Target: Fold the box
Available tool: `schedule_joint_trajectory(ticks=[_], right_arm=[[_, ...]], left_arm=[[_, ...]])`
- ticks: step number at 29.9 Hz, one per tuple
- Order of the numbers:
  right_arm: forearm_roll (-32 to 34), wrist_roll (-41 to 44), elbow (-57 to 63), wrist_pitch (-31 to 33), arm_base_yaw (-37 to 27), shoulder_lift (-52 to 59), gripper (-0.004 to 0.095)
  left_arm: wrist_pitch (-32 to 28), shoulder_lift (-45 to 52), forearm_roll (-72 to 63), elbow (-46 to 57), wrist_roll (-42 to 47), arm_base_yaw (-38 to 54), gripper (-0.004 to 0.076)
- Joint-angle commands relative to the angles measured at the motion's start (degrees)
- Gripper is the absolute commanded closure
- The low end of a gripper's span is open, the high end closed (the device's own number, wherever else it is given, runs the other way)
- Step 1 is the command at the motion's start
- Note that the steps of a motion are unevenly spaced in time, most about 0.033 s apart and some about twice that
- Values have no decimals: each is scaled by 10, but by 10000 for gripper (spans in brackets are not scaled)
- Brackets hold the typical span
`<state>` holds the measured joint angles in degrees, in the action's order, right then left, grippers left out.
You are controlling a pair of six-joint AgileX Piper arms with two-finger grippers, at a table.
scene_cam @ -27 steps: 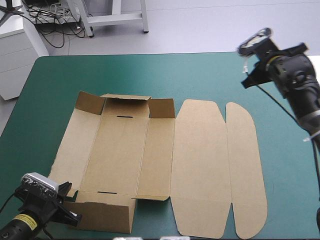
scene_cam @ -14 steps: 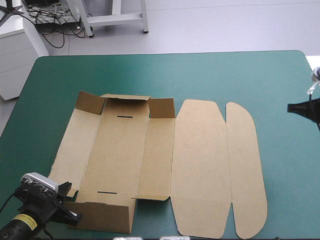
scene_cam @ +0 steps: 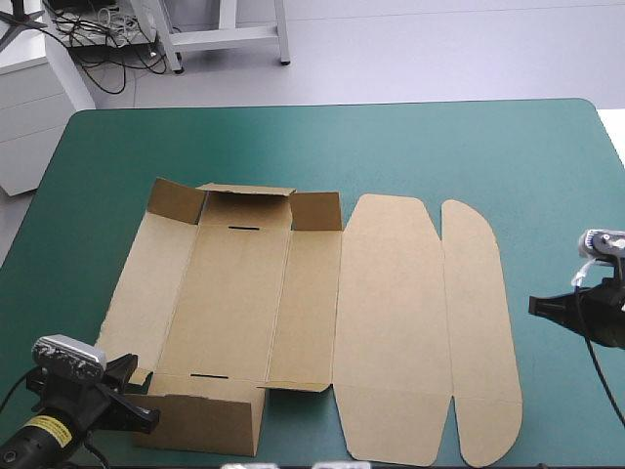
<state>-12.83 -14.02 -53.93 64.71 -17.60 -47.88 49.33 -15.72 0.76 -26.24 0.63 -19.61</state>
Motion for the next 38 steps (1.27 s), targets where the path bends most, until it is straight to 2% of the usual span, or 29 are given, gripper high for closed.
schedule_joint_trajectory(ticks=[1, 8, 17, 20, 23, 26, 29, 33, 38], right_arm=[[21, -12, 1, -39, 27, 26, 928], [62, -4, 1, -44, 116, 25, 928], [61, 6, 1, -45, 124, 25, 928], [60, 8, 1, -39, 127, 29, 928], [67, 11, 1, -39, 151, 37, 928], [89, 20, 1, -39, 196, 40, 928], [149, 61, 1, -41, 222, 40, 928], [191, 96, 1, -50, 222, 40, 928], [163, 94, 1, -63, 222, 36, 928]], left_arm=[[-37, -43, 1, -47, 23, 0, 734], [16, -202, -18, -208, 17, 0, 734], [8, -424, -4, -402, 3, 19, 733], [11, -482, -29, -450, -21, 85, 733], [40, -529, -149, -490, -114, 181, 733], [88, -560, -288, -511, -205, 300, 734], [151, -577, -365, -512, -252, 403, 734], [233, -590, -388, -512, -288, 516, 734], [243, -592, -367, -511, -300, 566, 734]])
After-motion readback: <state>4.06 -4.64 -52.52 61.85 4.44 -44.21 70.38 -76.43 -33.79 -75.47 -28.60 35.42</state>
